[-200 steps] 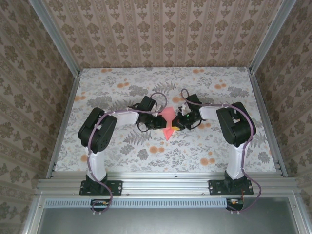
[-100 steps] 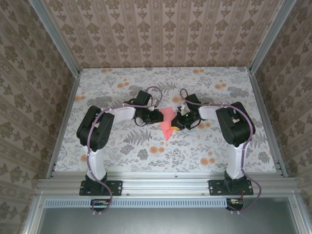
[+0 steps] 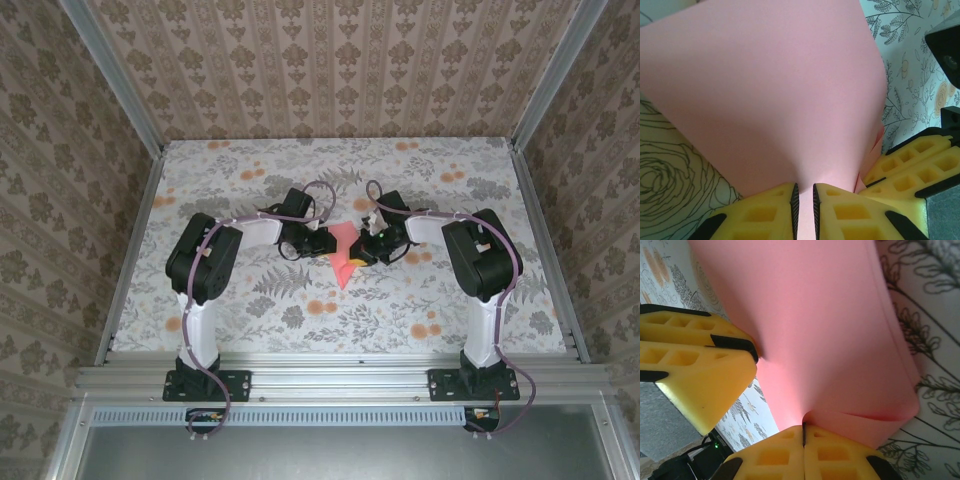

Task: Fold a paper plane with a square sheet of paper (pick it up from the middle)
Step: Third fold the triangle at the center of the table.

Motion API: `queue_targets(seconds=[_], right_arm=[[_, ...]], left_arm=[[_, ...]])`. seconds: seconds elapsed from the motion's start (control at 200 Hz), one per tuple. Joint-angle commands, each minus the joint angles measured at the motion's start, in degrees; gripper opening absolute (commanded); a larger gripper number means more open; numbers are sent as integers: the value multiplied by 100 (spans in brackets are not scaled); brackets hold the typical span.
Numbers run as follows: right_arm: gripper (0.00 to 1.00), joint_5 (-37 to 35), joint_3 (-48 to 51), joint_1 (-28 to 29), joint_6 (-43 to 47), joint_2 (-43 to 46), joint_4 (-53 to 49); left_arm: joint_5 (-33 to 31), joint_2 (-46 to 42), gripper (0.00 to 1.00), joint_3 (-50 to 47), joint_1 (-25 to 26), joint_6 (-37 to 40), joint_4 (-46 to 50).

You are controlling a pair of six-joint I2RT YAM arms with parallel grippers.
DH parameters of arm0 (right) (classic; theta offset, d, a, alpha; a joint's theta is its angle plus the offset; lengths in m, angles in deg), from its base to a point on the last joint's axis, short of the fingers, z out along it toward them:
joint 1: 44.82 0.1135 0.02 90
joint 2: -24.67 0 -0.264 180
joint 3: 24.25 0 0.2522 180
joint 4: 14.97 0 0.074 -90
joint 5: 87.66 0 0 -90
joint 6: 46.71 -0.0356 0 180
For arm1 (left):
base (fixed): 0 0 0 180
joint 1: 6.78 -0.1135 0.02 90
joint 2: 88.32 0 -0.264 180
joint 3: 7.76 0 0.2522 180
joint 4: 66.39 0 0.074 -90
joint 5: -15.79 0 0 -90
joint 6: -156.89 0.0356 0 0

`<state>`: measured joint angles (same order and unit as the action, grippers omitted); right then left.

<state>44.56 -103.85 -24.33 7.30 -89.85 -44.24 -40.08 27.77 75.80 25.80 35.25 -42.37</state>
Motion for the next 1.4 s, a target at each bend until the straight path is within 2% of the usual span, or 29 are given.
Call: queue_targets(seconds=[0.0,0.55,0.82,1.4], right_arm=[[9,-124,-155,81,99,-81,-236],[14,-215,-377,225,139,-229,-415],[21,-231,-458,255,128,-238,-442],[20,-202,-546,359,74,-404,-339]], left_arm=[[72,187,18,43,38,158,94],[94,243,18,-20,38,169,81],[137,315,18,-20,38,158,23],[199,378,18,-52,38,141,-33]])
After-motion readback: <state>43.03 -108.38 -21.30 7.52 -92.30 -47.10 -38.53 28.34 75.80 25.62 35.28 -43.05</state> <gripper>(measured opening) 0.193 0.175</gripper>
